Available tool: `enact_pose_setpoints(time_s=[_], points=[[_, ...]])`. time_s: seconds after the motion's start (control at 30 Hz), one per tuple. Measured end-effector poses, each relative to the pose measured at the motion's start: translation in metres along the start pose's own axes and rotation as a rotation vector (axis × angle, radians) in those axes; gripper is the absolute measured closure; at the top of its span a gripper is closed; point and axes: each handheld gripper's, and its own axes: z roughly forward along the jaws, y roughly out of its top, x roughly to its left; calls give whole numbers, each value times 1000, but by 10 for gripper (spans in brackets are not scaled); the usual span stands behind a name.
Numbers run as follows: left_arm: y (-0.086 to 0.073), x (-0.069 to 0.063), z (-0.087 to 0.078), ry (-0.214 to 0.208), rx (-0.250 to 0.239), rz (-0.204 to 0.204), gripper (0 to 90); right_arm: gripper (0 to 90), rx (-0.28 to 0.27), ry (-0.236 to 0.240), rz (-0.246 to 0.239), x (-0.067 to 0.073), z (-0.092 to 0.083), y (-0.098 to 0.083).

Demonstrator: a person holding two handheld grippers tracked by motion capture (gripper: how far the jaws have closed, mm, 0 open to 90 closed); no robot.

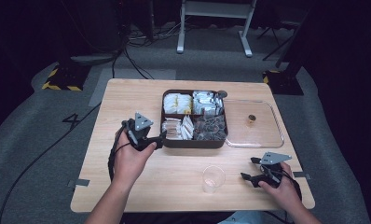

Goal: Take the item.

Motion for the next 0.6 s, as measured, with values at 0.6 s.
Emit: enact_pose_setpoints(time_s=[0.6], points=[[44,7,57,-26,5,13,333,184,1,-6,8,0,1,1]])
